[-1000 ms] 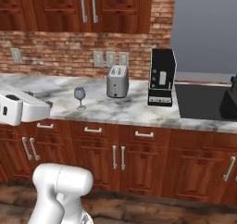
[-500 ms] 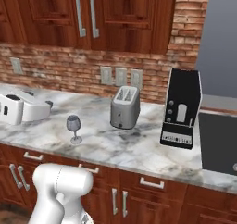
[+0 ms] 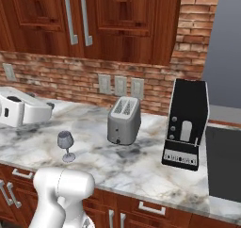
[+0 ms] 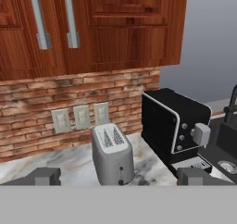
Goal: Retrieve the wine glasses from the counter and place one next to each plate.
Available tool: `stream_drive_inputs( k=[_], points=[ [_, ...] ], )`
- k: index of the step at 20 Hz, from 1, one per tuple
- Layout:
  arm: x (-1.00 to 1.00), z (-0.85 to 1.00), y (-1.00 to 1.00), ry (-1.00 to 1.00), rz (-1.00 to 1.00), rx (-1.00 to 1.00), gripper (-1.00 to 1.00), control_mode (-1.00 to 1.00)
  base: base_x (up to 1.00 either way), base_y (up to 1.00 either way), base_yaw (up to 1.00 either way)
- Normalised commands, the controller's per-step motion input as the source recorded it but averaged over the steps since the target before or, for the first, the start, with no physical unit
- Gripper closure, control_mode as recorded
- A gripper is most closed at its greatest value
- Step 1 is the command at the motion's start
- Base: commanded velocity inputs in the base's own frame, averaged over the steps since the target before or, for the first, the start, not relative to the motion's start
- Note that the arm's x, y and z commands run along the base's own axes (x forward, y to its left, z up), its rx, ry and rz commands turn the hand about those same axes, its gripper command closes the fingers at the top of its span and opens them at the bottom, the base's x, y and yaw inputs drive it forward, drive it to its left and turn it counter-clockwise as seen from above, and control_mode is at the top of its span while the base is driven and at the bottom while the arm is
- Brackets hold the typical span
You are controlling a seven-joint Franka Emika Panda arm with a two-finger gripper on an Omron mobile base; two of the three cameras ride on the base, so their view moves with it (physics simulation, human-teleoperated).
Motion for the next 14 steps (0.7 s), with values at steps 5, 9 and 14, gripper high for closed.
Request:
stream_drive_inputs(
  k=[5, 9, 14],
  points=[
    [0.05, -0.01, 0.00, 0.00, 0.01, 0.01, -1.00, -1.00, 0.36, 0.00, 0.04],
    [0.00, 0.00, -0.02, 0.00, 0.17, 0.04, -1.00, -1.00, 0.00, 0.00, 0.00],
    [0.00, -0.03, -0.21, 0.00, 0.36, 0.01, -1.00, -1.00, 0.00, 0.00, 0.00]
  ],
)
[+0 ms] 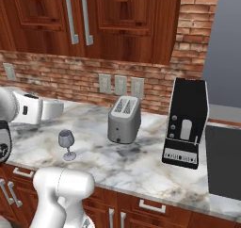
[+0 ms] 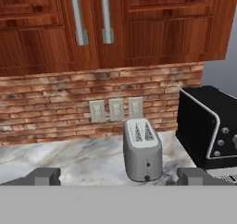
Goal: Retrieve the wine glasses from the counter and place one next to each plate.
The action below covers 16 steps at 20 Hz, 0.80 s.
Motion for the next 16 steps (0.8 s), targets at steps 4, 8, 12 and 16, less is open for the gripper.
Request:
stream_drive_inputs(
  k=[4, 8, 12, 16],
  points=[
    [0.00, -0.09, -0.21, 0.00, 0.46, 0.03, -1.00, -1.00, 0.00, 0.00, 0.00],
    [0.00, -0.19, -0.20, -0.01, 0.50, 0.00, -1.00, -1.00, 0.00, 0.00, 0.00],
    [-0.14, -0.36, -0.10, -0.05, 0.56, 0.00, -1.00, -1.00, 0.00, 0.00, 0.00],
    [-0.06, -0.42, -0.09, -0.01, 0.59, 0.00, -1.00, -1.00, 0.00, 0.00, 0.00]
  ],
)
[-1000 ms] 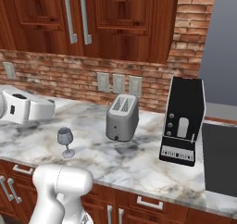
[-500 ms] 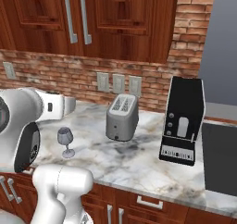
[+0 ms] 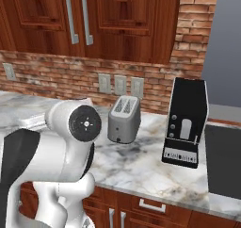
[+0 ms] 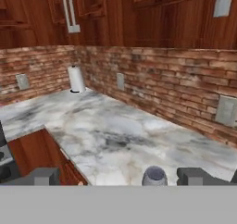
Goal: Retrieve the wine glasses from the counter and place one next to each plate.
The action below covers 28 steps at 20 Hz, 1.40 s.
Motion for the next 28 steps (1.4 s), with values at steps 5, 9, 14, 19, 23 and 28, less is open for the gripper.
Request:
stream_drive_inputs(
  k=[5, 9, 14, 19, 23, 28],
  points=[
    [-0.02, -0.37, -0.04, -0.06, 0.45, 0.03, -1.00, -1.00, 0.00, 0.00, 0.00],
    [0.00, -0.45, 0.00, -0.07, 0.37, 0.03, -1.00, -1.00, 0.00, 0.00, 0.00],
    [0.16, -0.45, 0.00, -0.02, 0.30, 0.09, -1.00, -1.00, 0.00, 0.00, 0.00],
    [0.42, -0.27, 0.00, 0.00, 0.19, 0.02, -1.00, -1.00, 0.00, 0.00, 0.00],
    [0.30, -0.35, 0.00, -0.01, 0.10, 0.05, -1.00, -1.00, 0.00, 0.00, 0.00],
    [0.10, -0.30, 0.00, -0.05, 0.04, 0.02, -1.00, -1.00, 0.00, 0.00, 0.00]
  ],
)
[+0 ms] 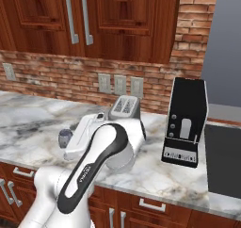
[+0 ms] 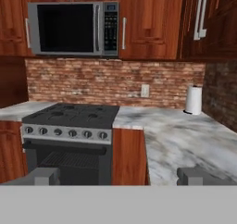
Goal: Retrieve the wine glasses from the counter and place one next to each plate.
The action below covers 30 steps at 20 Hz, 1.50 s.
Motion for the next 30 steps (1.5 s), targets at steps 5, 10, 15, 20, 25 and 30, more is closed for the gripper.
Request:
stream_drive_inputs(
  k=[5, 10, 15, 20, 25, 30],
  points=[
    [0.05, -0.26, 0.00, -0.07, 0.01, 0.01, -1.00, -1.00, 0.00, 0.00, 0.00],
    [0.22, -0.22, 0.06, -0.07, 0.00, 0.00, -1.00, -1.00, 0.00, 0.00, 0.00],
    [0.26, -0.27, 0.03, -0.01, 0.00, 0.01, -1.00, -1.00, 0.00, 0.00, 0.00],
    [0.26, -0.29, 0.01, 0.00, 0.00, 0.03, -1.00, -1.00, 0.00, 0.00, 0.00],
    [0.32, -0.31, 0.02, 0.00, 0.00, 0.03, -1.00, -1.00, 0.00, 0.00, 0.00],
    [0.38, -0.31, 0.06, 0.00, 0.00, 0.02, -1.00, -1.00, 0.00, 0.00, 0.00]
  ],
)
